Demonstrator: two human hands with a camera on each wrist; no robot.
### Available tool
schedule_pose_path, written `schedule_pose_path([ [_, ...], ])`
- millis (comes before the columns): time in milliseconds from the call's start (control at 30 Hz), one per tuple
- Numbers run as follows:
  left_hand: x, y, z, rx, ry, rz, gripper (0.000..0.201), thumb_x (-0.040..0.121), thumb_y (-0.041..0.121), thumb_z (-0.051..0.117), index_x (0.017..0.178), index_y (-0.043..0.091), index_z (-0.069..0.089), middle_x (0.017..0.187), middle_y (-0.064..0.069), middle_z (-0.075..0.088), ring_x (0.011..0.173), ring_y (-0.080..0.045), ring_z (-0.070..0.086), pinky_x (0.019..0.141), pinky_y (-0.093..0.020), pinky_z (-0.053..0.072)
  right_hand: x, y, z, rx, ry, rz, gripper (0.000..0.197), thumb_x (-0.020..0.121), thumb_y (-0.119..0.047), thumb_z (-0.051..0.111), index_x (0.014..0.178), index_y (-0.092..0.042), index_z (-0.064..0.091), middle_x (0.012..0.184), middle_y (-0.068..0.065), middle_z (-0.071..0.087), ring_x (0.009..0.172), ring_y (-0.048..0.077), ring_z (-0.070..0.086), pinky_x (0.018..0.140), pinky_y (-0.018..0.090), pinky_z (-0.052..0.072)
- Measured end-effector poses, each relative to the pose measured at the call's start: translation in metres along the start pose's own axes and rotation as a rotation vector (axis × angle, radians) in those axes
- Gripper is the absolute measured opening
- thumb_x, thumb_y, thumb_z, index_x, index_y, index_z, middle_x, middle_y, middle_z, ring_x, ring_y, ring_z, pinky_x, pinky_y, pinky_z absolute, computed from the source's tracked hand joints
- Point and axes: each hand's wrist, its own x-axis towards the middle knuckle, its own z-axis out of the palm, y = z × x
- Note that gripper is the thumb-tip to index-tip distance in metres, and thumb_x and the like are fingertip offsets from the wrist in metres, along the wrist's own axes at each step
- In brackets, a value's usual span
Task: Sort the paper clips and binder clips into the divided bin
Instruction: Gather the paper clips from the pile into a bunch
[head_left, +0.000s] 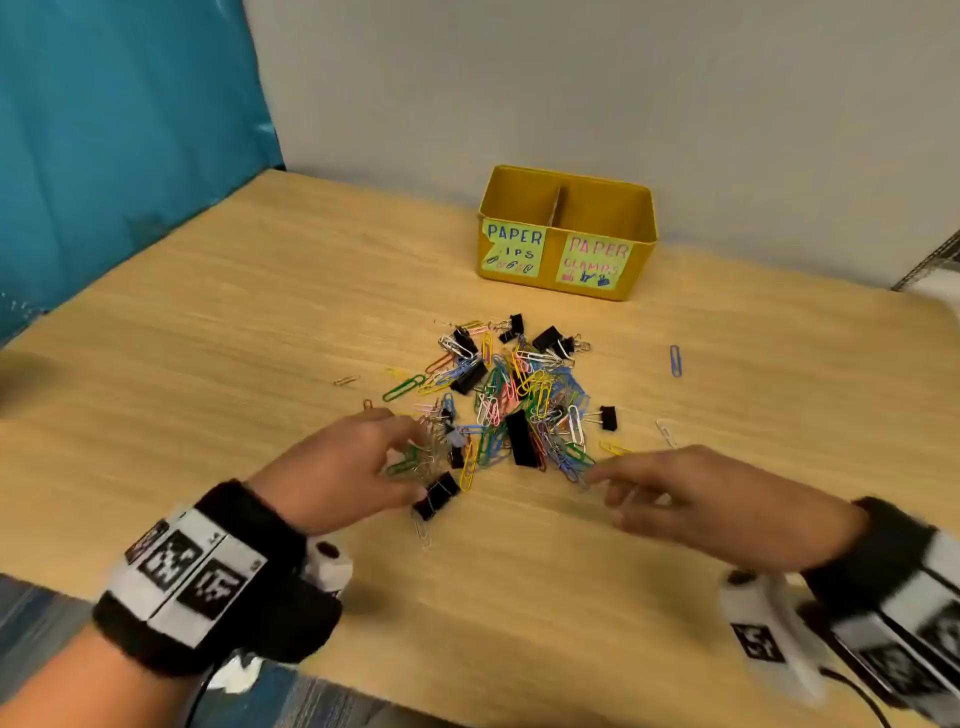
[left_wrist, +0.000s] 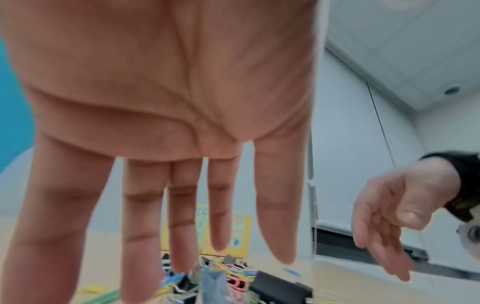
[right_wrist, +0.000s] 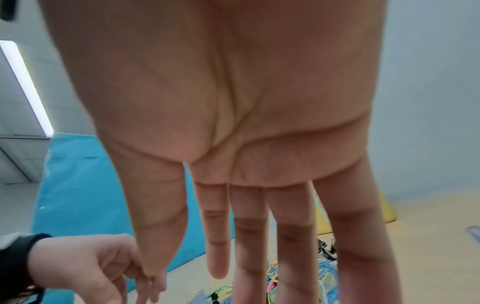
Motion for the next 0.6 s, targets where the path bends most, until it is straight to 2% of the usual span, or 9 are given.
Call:
schedule_pose_path([
  [100, 0.023, -0.007, -0.005, 0.002, 0.046, -0.133, 0.079, 0.073, 0.034, 0.075, 0.141, 0.028, 0.035, 0.136, 0.000, 0.036, 0.122, -0.019, 0.045, 0.103, -0.037, 0.044, 0.039, 0.005, -0.018, 0.022, 0.027, 0.025, 0.039, 0.091, -0.032, 0.054, 0.129, -0.028, 0.052, 0.099, -0.011, 0.065, 0.085, 0.003, 0.058, 0.084, 0.019, 0.044],
  [167, 0.033, -0.012, -0.008, 0.028, -0.019, -0.232, 0.096, 0.068, 0.034, 0.079, 0.147, 0.024, 0.025, 0.144, -0.005, 0.028, 0.129, -0.024, 0.039, 0.107, -0.039, 0.041, 0.062, 0.008, -0.028, -0.033, 0.013, 0.055, 0.041, 0.091, -0.033, 0.054, 0.131, -0.025, 0.052, 0.095, -0.009, 0.061, 0.089, 0.009, 0.056, 0.089, 0.028, 0.044],
  [233, 0.041, -0.015, -0.010, 0.050, -0.088, -0.289, 0.104, 0.065, 0.034, 0.082, 0.149, 0.022, 0.022, 0.144, -0.007, 0.028, 0.131, -0.027, 0.039, 0.107, -0.040, 0.040, 0.081, 0.010, -0.035, -0.092, 0.001, 0.074, 0.043, 0.091, -0.034, 0.054, 0.132, -0.022, 0.051, 0.098, -0.005, 0.057, 0.090, 0.013, 0.052, 0.082, 0.028, 0.044],
  [300, 0.048, -0.015, -0.012, 0.071, -0.133, -0.304, 0.102, 0.063, 0.034, 0.083, 0.147, 0.021, 0.027, 0.139, -0.009, 0.034, 0.126, -0.028, 0.044, 0.105, -0.041, 0.042, 0.099, 0.011, -0.042, -0.118, 0.000, 0.080, 0.043, 0.091, -0.033, 0.053, 0.132, -0.020, 0.051, 0.104, -0.001, 0.057, 0.090, 0.013, 0.049, 0.074, 0.023, 0.041],
  [400, 0.060, -0.009, -0.010, 0.120, -0.139, -0.299, 0.090, 0.064, 0.027, 0.083, 0.142, 0.020, 0.038, 0.133, -0.010, 0.039, 0.120, -0.029, 0.049, 0.101, -0.039, 0.046, 0.124, 0.010, -0.044, -0.115, 0.004, 0.099, 0.044, 0.091, -0.034, 0.054, 0.133, -0.020, 0.051, 0.116, 0.007, 0.063, 0.093, 0.016, 0.053, 0.081, 0.025, 0.040],
  [467, 0.069, -0.002, -0.005, 0.125, -0.109, -0.262, 0.079, 0.069, 0.018, 0.080, 0.139, 0.018, 0.043, 0.130, -0.011, 0.041, 0.114, -0.029, 0.053, 0.096, -0.031, 0.048, 0.138, 0.007, -0.042, -0.127, 0.003, 0.094, 0.046, 0.091, -0.032, 0.055, 0.135, -0.020, 0.048, 0.112, 0.004, 0.060, 0.096, 0.017, 0.051, 0.083, 0.026, 0.037],
  [533, 0.078, 0.004, -0.001, 0.080, -0.056, -0.204, 0.065, 0.076, 0.009, 0.073, 0.135, 0.015, 0.048, 0.128, -0.010, 0.046, 0.110, -0.026, 0.055, 0.089, -0.023, 0.044, 0.147, 0.003, -0.042, -0.127, 0.014, 0.076, 0.046, 0.091, -0.029, 0.055, 0.135, -0.020, 0.048, 0.105, 0.001, 0.055, 0.095, 0.014, 0.048, 0.083, 0.025, 0.036],
  [600, 0.086, 0.008, -0.001, 0.030, -0.007, -0.167, 0.053, 0.081, 0.004, 0.068, 0.131, 0.012, 0.052, 0.125, -0.010, 0.053, 0.107, -0.023, 0.055, 0.084, -0.019, 0.040, 0.151, -0.001, -0.045, -0.113, 0.089, 0.053, 0.034, 0.090, -0.021, 0.055, 0.124, -0.017, 0.058, 0.102, 0.001, 0.057, 0.092, 0.014, 0.050, 0.083, 0.025, 0.039],
])
